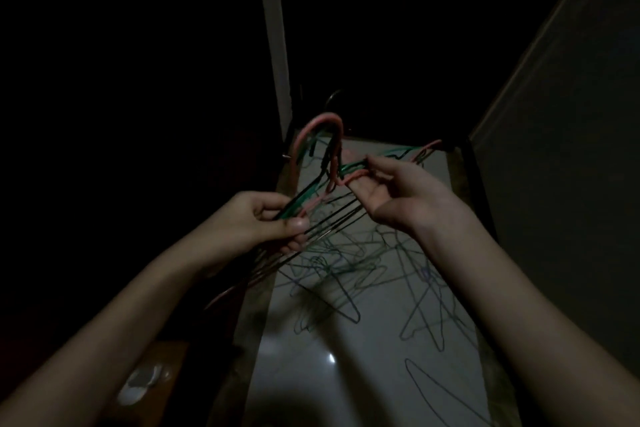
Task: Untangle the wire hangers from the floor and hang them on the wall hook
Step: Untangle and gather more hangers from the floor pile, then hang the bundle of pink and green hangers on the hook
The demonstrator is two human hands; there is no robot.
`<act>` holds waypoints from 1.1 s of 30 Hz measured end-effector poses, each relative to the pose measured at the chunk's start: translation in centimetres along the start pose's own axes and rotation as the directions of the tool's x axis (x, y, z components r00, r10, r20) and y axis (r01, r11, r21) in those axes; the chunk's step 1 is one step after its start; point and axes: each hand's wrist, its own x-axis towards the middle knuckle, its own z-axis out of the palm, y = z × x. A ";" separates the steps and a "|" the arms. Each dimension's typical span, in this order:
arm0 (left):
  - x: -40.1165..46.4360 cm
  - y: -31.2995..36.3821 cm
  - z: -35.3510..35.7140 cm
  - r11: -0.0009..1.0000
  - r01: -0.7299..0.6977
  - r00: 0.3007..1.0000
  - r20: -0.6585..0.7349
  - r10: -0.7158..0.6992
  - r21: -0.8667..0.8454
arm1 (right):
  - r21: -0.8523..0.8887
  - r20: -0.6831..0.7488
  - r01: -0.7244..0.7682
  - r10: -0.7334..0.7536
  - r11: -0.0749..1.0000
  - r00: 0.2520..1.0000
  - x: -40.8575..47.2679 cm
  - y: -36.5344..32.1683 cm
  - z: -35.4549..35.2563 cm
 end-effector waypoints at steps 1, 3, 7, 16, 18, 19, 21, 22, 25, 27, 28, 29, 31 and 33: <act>-1.2 1.9 -0.3 1.000 -0.006 1.000 -0.018 0.006 0.005 | -0.013 0.018 -0.010 0.010 1.000 1.000 -1.5 -0.5 1.6; -3.5 5.4 -1.1 1.000 -0.024 0.998 -0.056 0.025 0.019 | -0.039 0.070 -0.034 0.037 0.999 0.997 -4.2 -1.2 4.6; -9.0 11.2 -2.2 0.994 -0.059 0.987 -0.145 0.072 0.097 | -0.121 0.171 -0.078 0.099 0.990 0.980 -9.3 -1.3 9.6; -24.1 20.4 -5.7 0.988 -0.039 0.918 -0.385 0.093 0.146 | -0.231 0.335 -0.193 0.264 0.954 0.905 -19.1 2.9 19.4; -27.6 21.7 -6.5 0.988 -0.023 0.897 -0.433 0.088 0.153 | -0.250 0.383 -0.233 0.317 0.940 0.868 -21.4 4.4 21.3; -29.3 22.3 -6.7 0.987 -0.016 0.882 -0.463 0.089 0.159 | -0.259 0.399 -0.251 0.340 0.933 0.851 -22.4 5.1 22.2; -32.7 23.2 -7.1 0.986 -0.006 0.845 -0.526 0.094 0.167 | -0.281 0.422 -0.284 0.384 0.917 0.821 -24.7 6.6 23.7; -34.3 23.6 -7.2 0.985 0.002 0.825 -0.557 0.096 0.172 | -0.304 0.429 -0.296 0.407 0.906 0.806 -25.7 7.3 24.4; -38.7 24.1 -7.5 0.985 0.017 0.770 -0.630 0.098 0.174 | -0.373 0.441 -0.321 0.471 0.870 0.764 -28.6 9.6 26.3; -41.4 24.2 -7.9 0.986 0.014 0.725 -0.680 0.106 0.168 | -0.416 0.447 -0.344 0.519 0.842 0.728 -30.1 11.2 27.6; -42.7 24.2 -8.1 0.987 0.008 0.697 -0.709 0.108 0.159 | -0.434 0.454 -0.355 0.542 0.828 0.707 -30.7 12.0 28.2; -43.8 24.3 -8.4 0.989 0.000 0.669 -0.735 0.111 0.148 | -0.450 0.460 -0.363 0.561 0.816 0.688 -31.3 12.8 28.7; -46.0 24.4 -8.9 0.990 0.007 0.616 -0.780 0.109 0.144 | -0.486 0.459 -0.361 0.585 0.795 0.669 -32.2 14.3 29.9; -48.0 24.7 -9.4 0.988 0.021 0.570 -0.814 0.117 0.156 | -0.522 0.461 -0.349 0.602 0.778 0.652 -33.1 15.9 31.2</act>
